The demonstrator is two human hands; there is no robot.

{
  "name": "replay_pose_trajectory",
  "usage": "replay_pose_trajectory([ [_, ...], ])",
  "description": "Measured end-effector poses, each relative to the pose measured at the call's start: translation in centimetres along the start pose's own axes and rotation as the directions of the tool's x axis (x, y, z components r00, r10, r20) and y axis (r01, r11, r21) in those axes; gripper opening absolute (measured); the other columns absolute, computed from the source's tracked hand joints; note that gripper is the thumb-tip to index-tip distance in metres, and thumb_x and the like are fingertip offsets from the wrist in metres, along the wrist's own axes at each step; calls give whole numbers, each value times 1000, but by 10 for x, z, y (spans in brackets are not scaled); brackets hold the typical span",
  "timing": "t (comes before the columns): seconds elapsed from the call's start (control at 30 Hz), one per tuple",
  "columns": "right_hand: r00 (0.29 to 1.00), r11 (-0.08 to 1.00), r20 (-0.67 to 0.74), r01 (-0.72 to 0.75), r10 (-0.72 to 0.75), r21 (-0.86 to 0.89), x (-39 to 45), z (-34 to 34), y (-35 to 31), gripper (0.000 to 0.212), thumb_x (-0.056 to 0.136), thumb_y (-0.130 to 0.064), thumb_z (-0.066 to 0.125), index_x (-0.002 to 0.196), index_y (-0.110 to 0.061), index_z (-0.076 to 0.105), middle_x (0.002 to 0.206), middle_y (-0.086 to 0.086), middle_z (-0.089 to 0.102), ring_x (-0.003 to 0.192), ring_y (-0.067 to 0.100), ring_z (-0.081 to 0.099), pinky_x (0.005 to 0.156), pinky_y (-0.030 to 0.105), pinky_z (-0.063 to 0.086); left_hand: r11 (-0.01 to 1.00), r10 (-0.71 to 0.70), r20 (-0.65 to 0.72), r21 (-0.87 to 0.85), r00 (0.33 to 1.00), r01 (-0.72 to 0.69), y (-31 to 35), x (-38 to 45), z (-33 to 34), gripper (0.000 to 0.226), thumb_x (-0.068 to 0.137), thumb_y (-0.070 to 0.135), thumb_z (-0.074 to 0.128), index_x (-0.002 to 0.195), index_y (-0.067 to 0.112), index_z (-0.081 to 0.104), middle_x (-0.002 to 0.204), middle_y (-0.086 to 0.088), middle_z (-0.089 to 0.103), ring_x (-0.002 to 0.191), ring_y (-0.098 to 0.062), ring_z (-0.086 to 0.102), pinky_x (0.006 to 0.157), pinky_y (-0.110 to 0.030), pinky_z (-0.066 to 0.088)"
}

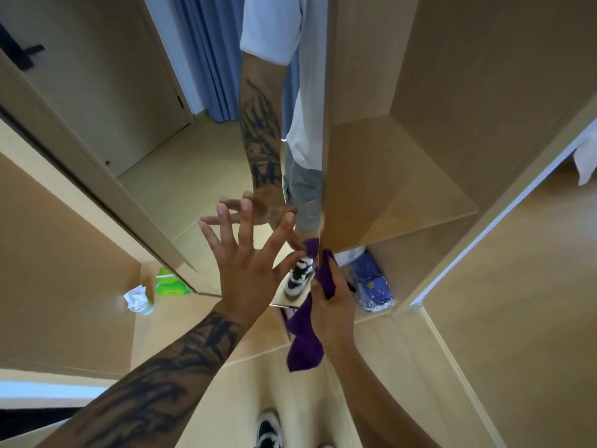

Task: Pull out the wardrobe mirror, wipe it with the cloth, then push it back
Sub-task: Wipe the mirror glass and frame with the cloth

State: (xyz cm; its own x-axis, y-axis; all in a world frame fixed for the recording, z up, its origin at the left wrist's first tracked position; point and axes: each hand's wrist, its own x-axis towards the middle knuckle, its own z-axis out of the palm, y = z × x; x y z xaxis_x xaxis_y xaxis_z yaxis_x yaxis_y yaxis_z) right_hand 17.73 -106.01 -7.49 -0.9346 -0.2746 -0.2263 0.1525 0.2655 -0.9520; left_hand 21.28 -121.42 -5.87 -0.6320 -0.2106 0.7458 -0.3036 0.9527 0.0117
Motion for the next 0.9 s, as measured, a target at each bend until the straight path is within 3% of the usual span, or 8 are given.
replay_pose_trajectory([
  [0.07,997,997,0,-76,76,14,3,1,0,56,102,-6,58,148,-36,56,128,-1,66,122,25,60,111,50,47,1000,4,-7,3,1000,-4,0,-1,1,85,100,72,52,167,46,6,176,-4,-20,162,-35,-15,111,-86,21],
  [0.2,990,988,-32,-133,136,84,0,4,-17,54,100,-9,59,142,-44,60,121,-10,71,114,22,64,106,48,51,999,24,-2,-25,1000,-24,-1,0,-3,87,99,72,56,167,45,9,176,-4,-23,162,-35,-18,110,-86,22],
  [0.37,993,988,-65,-93,102,120,-8,5,-29,56,102,-14,61,140,-55,55,120,-29,69,109,-5,64,88,14,50,999,9,51,-49,999,-7,1,1,-9,72,100,68,58,160,39,30,174,-3,-28,160,-35,-23,111,-86,22],
  [0.43,991,990,-68,-109,115,89,-10,6,-29,56,103,-8,59,143,-48,55,124,-27,68,110,-8,63,87,7,47,998,-4,58,-60,998,7,2,2,-10,68,100,66,60,156,38,35,174,-3,-28,160,-34,-23,111,-86,21],
  [0.53,980,978,-34,-192,195,80,-8,5,-29,56,100,0,55,145,-33,60,122,-9,73,106,10,67,85,16,50,997,6,50,-72,999,-3,2,2,-9,69,99,65,63,155,37,36,174,-3,-28,160,-36,-23,110,-88,20],
  [0.67,972,974,-98,-206,215,99,-10,7,-46,53,97,-4,60,139,-37,64,108,-8,75,98,17,70,85,32,57,995,11,31,-95,999,-8,2,4,-6,69,101,67,57,159,39,31,174,-3,-27,161,-35,-23,107,-89,21],
  [0.83,969,993,-230,-67,89,101,-20,7,-58,57,98,-11,66,142,-46,58,95,-42,68,93,-10,67,74,5,48,993,13,19,-114,1000,-11,0,3,-2,65,104,66,51,161,41,29,175,-3,-26,160,-34,-24,109,-89,19],
  [0.9,971,998,-231,-51,57,32,-26,8,-56,56,100,-11,65,147,-42,55,107,-39,68,104,-8,65,87,8,50,995,15,15,-103,1000,-13,0,4,-3,64,104,67,50,160,40,31,175,-4,-26,161,-34,-23,109,-89,19],
])
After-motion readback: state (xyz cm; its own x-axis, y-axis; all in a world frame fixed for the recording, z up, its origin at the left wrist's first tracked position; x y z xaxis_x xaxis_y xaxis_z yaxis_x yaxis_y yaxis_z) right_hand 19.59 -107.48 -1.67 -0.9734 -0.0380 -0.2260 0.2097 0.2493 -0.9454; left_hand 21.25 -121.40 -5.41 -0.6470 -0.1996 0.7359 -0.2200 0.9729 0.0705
